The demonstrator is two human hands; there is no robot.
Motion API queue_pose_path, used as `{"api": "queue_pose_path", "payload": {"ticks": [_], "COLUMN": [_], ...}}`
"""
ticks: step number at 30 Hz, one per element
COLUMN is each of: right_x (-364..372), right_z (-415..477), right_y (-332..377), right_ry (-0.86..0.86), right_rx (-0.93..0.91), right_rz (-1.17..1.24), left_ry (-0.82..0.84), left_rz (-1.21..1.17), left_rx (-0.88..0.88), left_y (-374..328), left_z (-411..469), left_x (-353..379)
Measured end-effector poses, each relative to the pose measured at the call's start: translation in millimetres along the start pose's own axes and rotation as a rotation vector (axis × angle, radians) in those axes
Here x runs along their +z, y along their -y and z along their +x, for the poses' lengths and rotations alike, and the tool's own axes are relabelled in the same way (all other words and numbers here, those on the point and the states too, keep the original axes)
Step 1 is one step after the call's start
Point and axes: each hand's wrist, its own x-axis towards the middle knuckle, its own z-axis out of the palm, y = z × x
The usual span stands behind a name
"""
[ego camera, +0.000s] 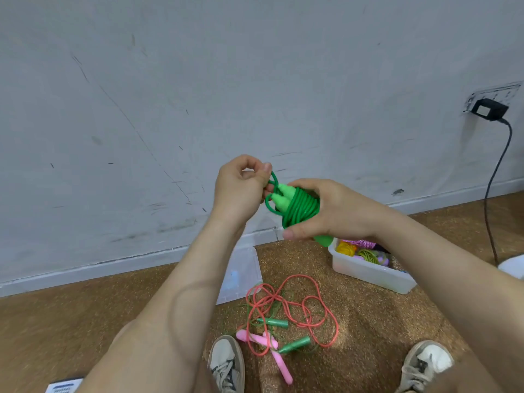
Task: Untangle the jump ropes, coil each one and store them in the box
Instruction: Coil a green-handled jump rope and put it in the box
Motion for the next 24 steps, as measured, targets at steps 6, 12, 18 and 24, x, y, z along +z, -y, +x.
{"api": "queue_pose_path", "payload": {"ticks": [6, 12, 18, 24], "right_x": [11, 8, -18, -47], "right_z": [-3, -2, -7, -15], "right_y": [2, -2, -5, -6], "right_ry": [0.036, -0.057, -0.087, -0.109], "right_rx": [-0.022, 0.048, 0.113, 0.105], "right_rz": [-0.910, -0.479, 0.398, 0.100], "left_ry": [0.016, -0.073, 0.249, 0.516], "left_rz": [0.797, 0.348, -0.079, -0.088], "left_rx": [0.707, 0.531, -0.018, -0.147], "left_y": [10, 0, -6, 0], "left_z": [-25, -20, -12, -29], "left_x": [13, 19, 19, 36]}}
